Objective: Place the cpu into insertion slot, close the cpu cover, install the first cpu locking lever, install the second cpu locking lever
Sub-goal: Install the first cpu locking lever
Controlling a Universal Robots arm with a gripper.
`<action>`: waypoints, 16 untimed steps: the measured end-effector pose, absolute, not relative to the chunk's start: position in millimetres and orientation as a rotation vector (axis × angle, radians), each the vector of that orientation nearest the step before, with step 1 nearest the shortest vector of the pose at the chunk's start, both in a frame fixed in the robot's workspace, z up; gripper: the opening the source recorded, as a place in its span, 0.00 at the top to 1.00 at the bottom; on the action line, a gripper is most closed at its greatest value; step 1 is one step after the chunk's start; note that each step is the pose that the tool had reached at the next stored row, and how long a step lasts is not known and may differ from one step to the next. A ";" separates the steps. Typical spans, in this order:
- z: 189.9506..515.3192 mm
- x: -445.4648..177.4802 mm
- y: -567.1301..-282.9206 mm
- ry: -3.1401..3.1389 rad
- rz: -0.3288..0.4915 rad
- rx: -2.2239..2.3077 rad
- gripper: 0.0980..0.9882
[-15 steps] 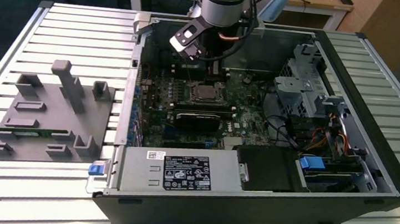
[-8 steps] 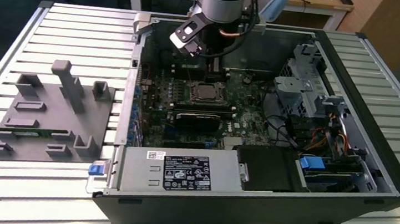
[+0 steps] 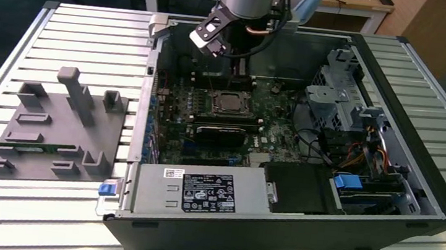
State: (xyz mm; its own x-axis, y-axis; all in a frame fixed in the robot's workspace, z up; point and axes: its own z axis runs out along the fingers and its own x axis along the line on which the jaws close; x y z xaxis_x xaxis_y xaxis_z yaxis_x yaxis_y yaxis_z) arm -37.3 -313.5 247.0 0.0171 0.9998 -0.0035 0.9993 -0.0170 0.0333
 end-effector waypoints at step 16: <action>253.2 -37.3 -313.5 2.320 0.035 2.081 0.98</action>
